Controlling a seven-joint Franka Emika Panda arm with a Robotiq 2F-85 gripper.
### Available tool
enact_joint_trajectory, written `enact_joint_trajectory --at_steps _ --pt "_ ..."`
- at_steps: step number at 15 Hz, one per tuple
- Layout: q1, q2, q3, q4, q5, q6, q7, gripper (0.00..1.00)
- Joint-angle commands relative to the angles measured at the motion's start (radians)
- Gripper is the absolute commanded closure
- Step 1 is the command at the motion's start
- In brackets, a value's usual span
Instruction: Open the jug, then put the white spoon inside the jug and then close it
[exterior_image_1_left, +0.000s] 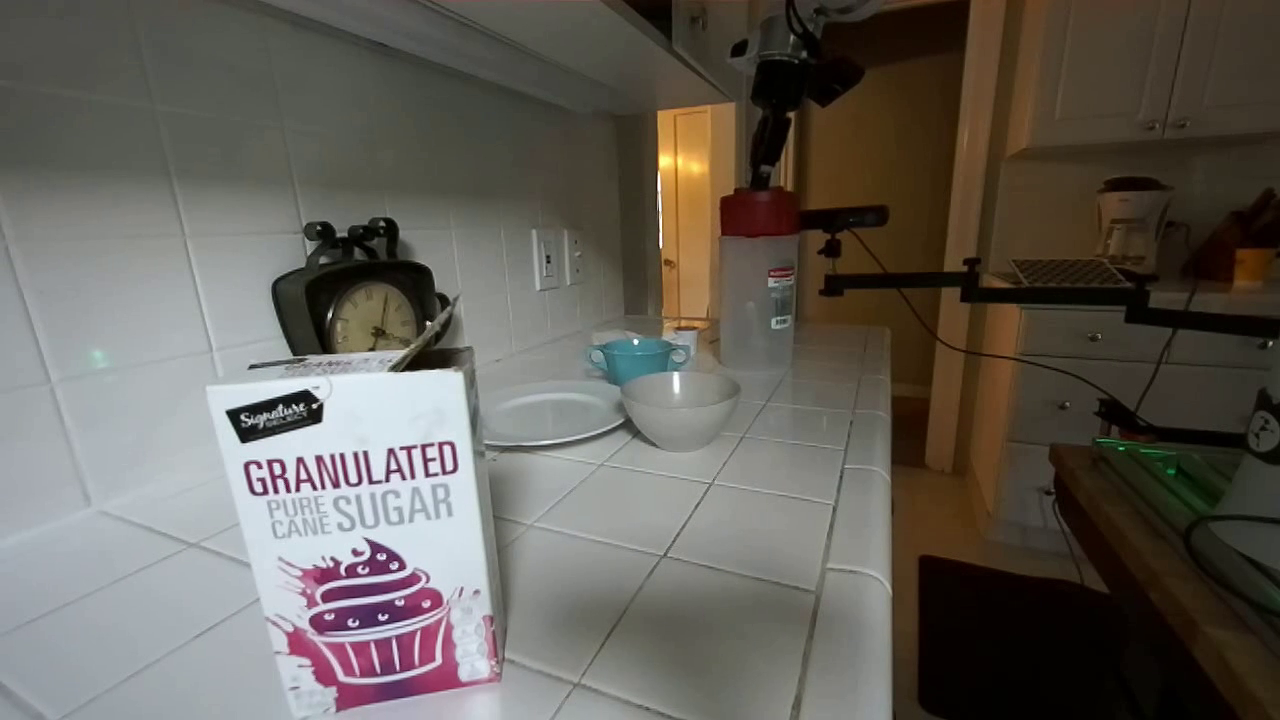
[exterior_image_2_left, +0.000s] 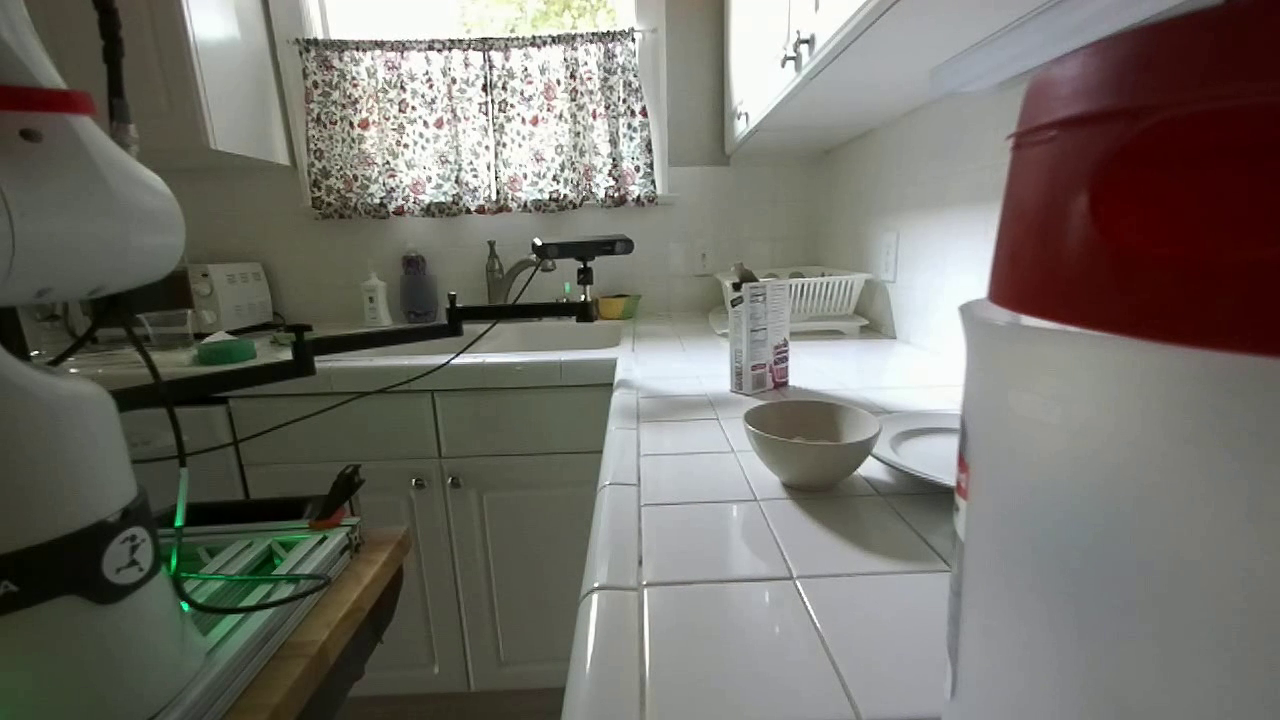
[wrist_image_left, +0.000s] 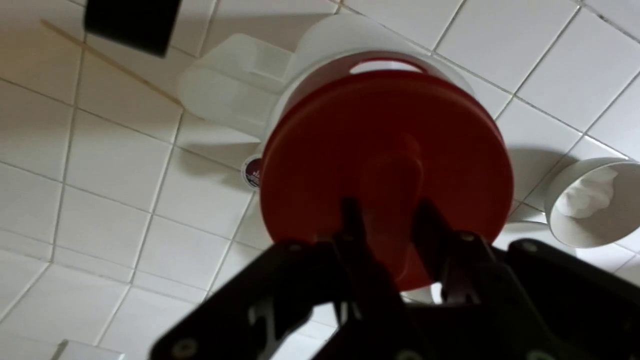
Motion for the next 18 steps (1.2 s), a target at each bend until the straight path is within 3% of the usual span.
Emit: enact_joint_trajectory --at_steps 1,16,17,18 --pt "-0.015 0.002 0.014 0.009 -0.005 -0.02 0.013 0.92" --pt "-0.008 0.012 0.033 -0.034 -0.031 0.032 0.023 0.92" --pt "-0.007 0.011 0.035 -0.035 -0.041 0.038 0.028 0.75" --pt "-0.006 0.008 0.038 -0.036 -0.049 0.042 0.029 0.45"
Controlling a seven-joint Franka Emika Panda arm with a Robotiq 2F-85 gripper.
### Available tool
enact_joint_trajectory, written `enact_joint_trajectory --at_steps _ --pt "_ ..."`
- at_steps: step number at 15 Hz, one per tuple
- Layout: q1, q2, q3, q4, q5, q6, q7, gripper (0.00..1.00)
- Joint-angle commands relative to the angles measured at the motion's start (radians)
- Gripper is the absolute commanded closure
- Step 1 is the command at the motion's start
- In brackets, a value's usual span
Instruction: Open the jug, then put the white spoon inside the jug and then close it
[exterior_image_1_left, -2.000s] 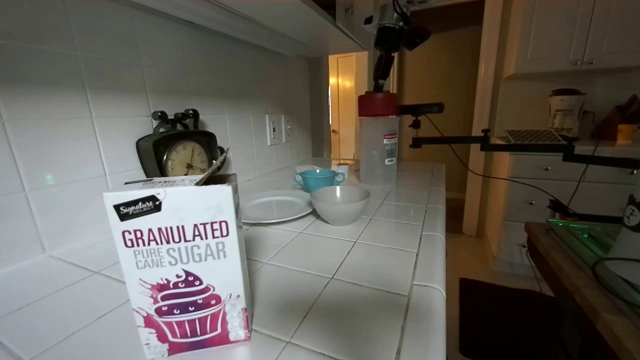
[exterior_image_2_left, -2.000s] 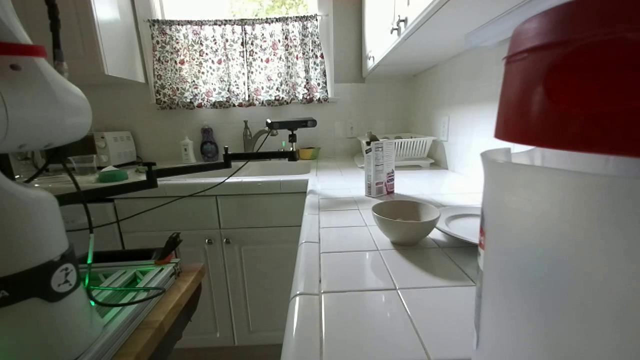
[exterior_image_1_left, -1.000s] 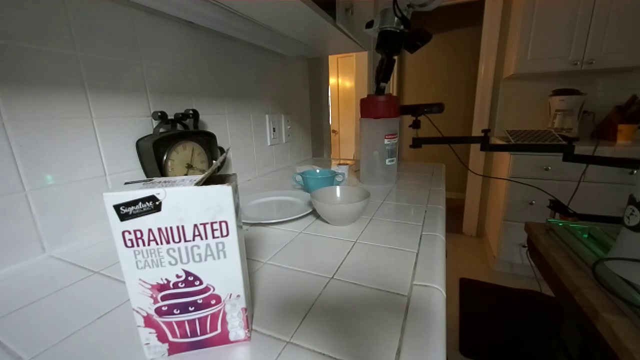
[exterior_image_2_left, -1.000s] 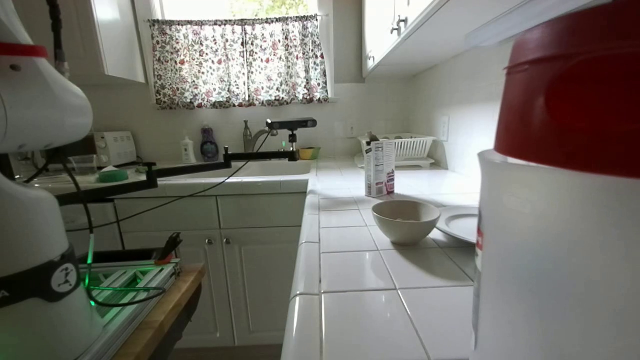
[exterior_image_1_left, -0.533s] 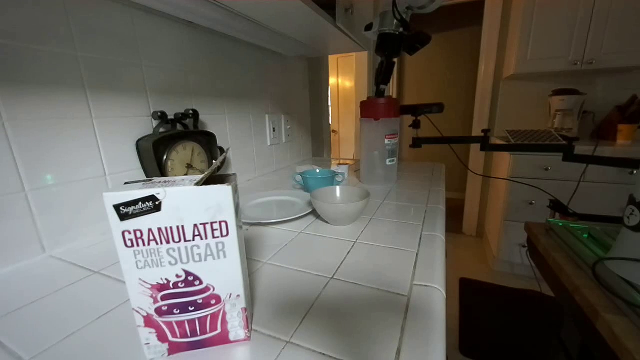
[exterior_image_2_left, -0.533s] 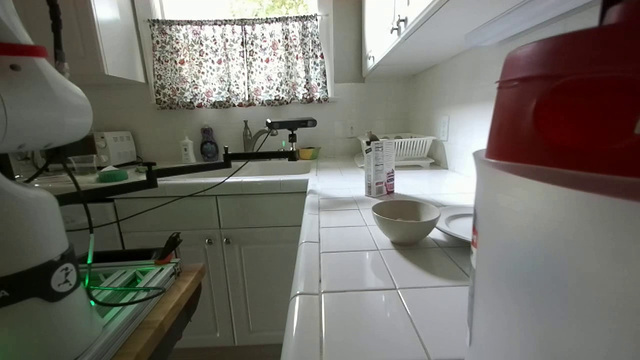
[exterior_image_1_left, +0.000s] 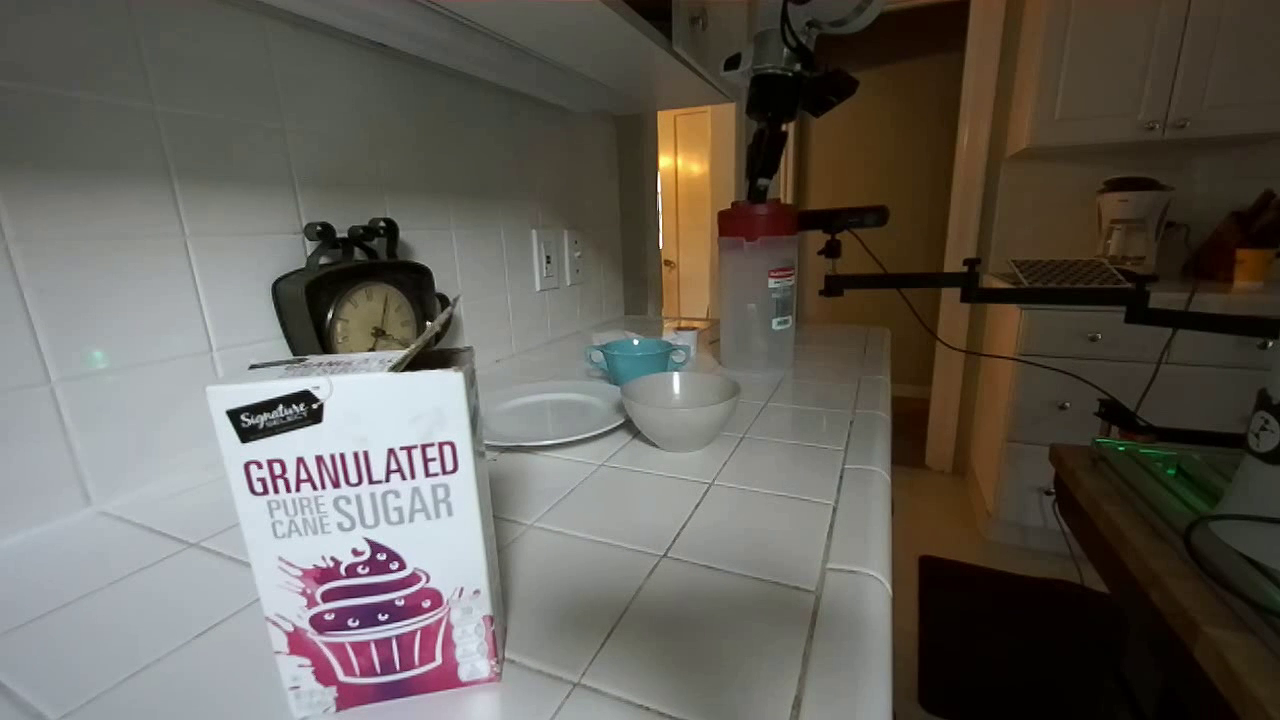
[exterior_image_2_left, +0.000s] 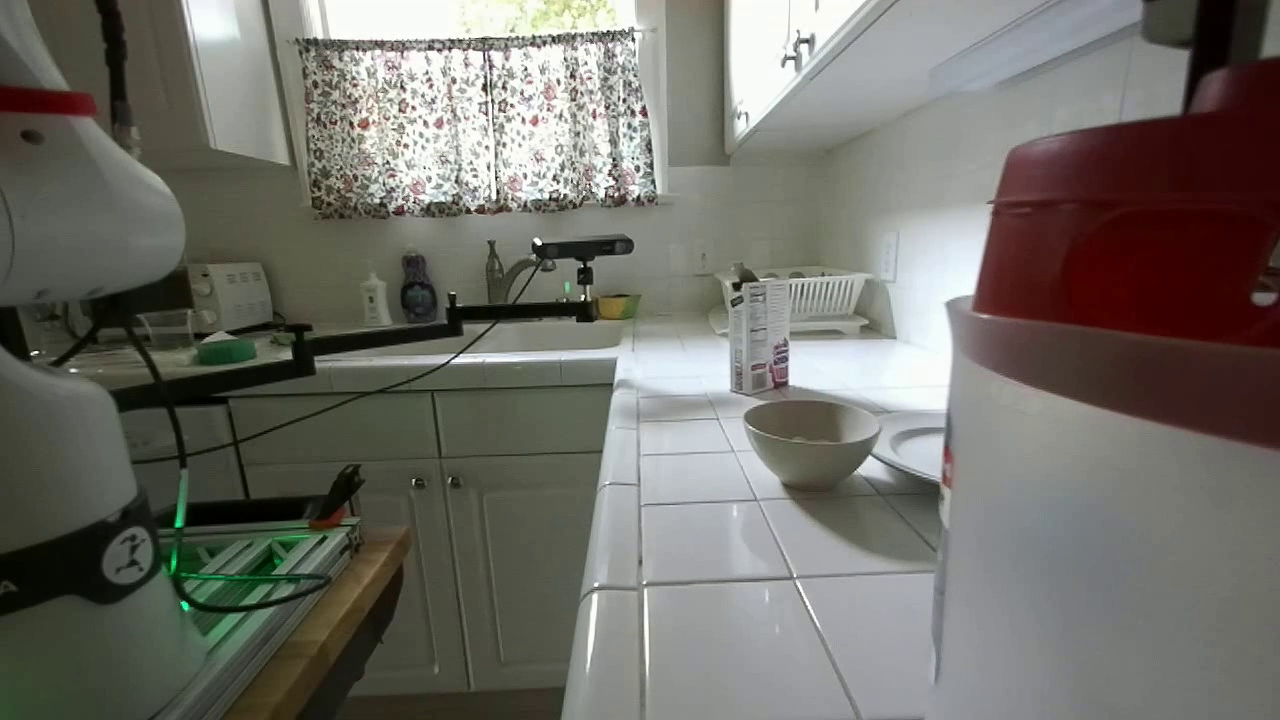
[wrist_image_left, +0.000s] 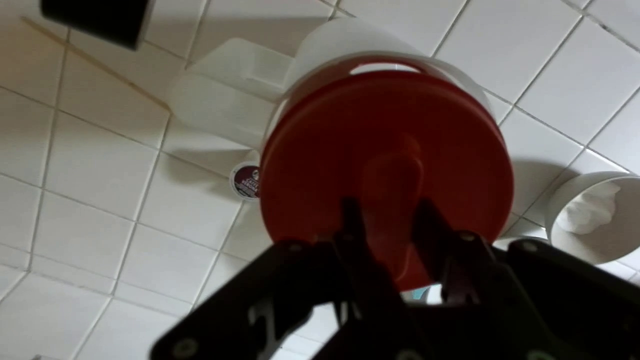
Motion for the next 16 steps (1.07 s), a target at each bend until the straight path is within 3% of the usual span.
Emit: enact_joint_trajectory --at_steps 1,7,12,16 --pt "-0.006 -0.016 0.019 -0.022 -0.033 0.02 0.027 0.44" --pt "0.008 -0.106 0.04 -0.041 -0.03 -0.013 0.019 0.02" --pt "0.035 -0.239 0.062 -0.102 -0.048 -0.117 0.122 0.0" --pt "0.064 -0.389 0.098 -0.244 -0.068 -0.145 0.303 0.0"
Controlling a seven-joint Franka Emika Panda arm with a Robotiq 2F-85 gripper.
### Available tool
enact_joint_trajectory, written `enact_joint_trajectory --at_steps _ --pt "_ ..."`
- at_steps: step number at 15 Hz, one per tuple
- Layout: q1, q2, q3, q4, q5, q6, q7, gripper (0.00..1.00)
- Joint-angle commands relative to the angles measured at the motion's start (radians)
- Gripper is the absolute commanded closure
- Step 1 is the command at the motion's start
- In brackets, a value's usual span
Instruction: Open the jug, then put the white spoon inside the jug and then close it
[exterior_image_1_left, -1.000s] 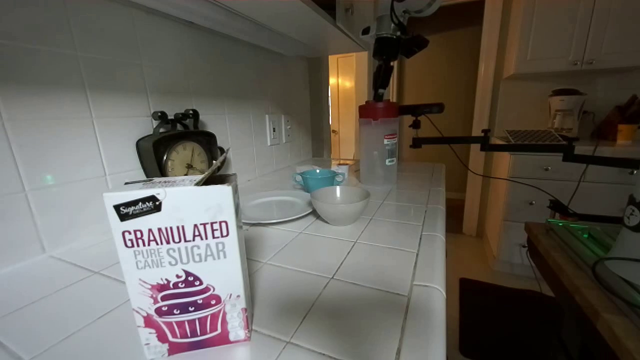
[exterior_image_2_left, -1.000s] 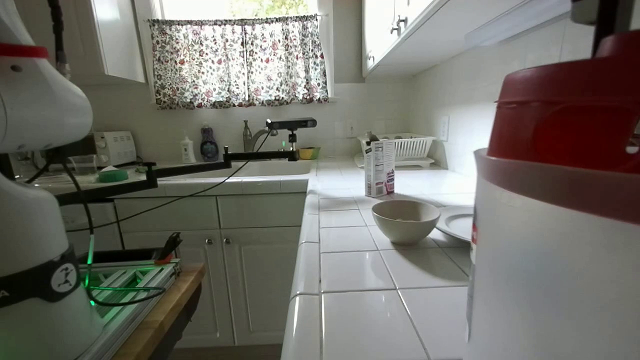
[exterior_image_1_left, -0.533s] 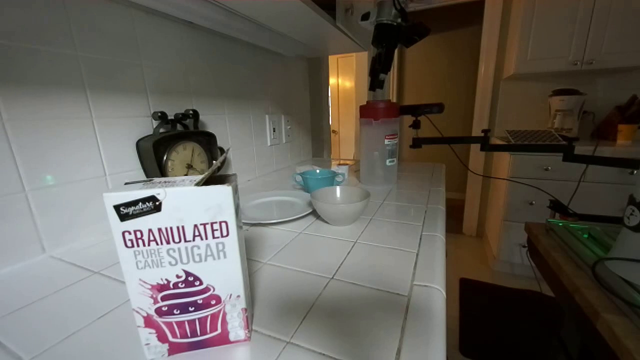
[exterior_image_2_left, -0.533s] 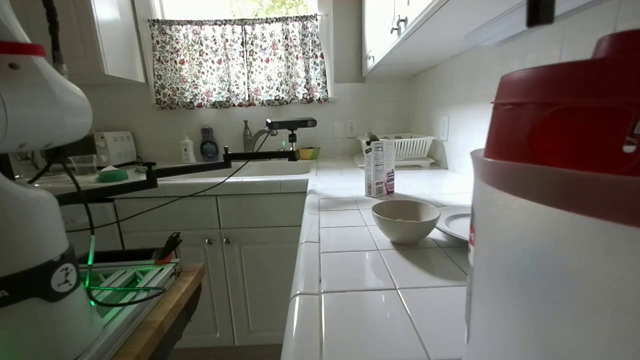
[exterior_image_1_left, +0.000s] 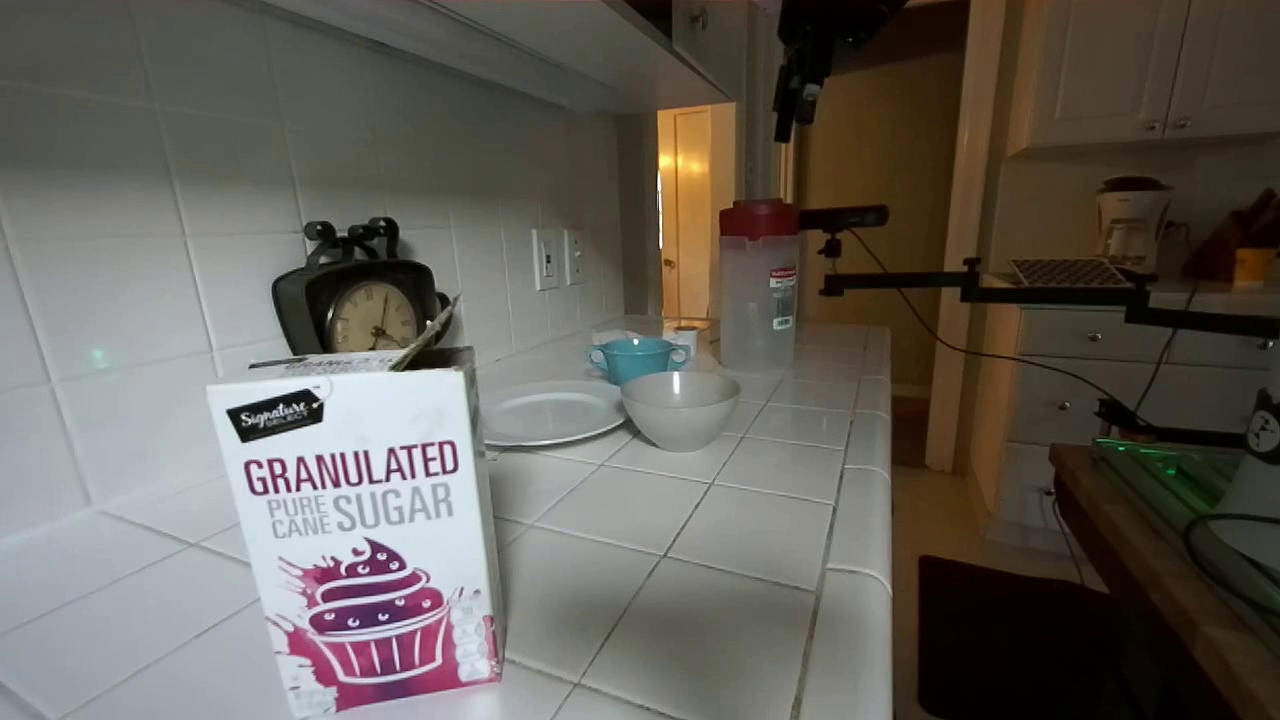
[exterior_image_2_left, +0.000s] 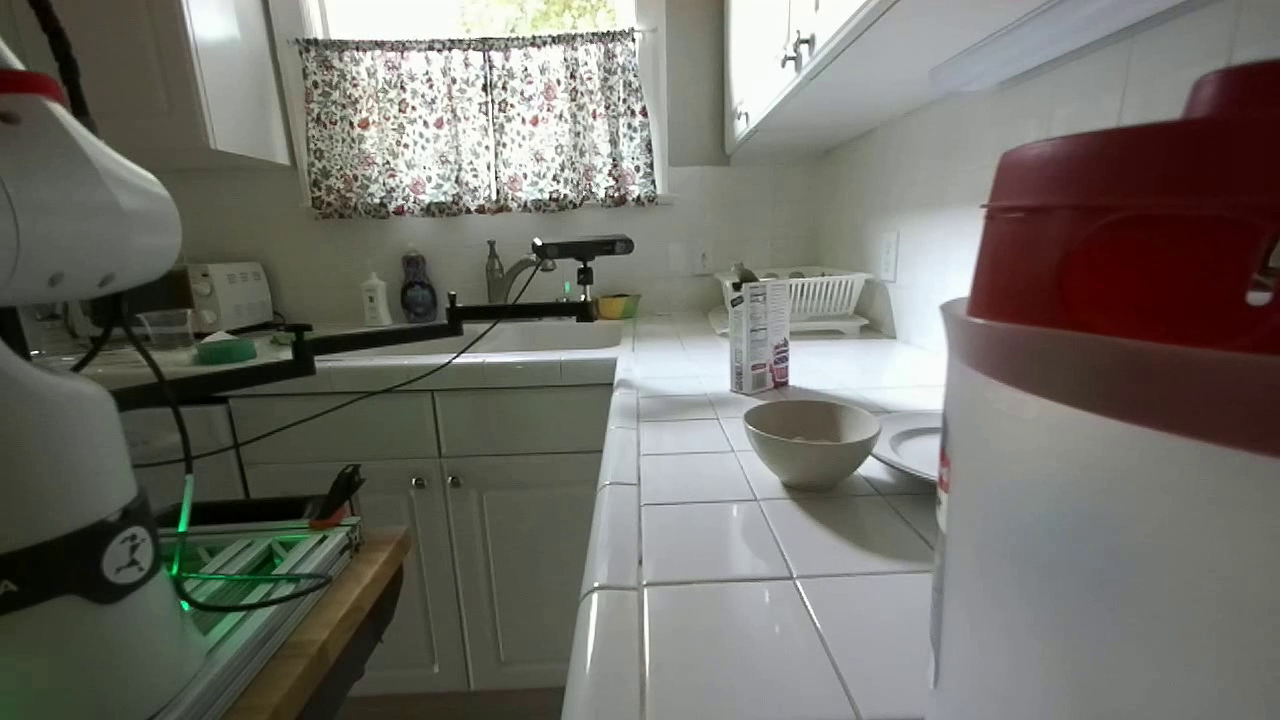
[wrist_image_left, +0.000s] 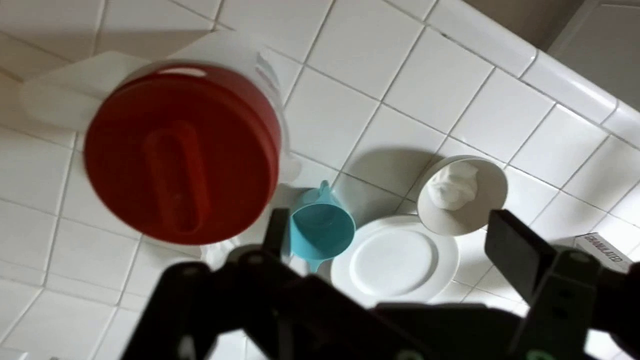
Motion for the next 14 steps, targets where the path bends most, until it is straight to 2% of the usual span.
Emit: enact_joint_trajectory --at_steps 1,2,5,14 --pt "0.022 -0.153 0.036 -0.166 -0.081 0.061 0.176 0.0" --pt "0.042 -0.07 -0.003 -0.07 -0.034 0.001 0.093 0.0" --pt "0.053 -0.138 0.012 -0.139 -0.072 0.027 0.159 0.0" --pt "0.052 -0.14 0.009 -0.15 -0.074 0.046 0.161 0.0"
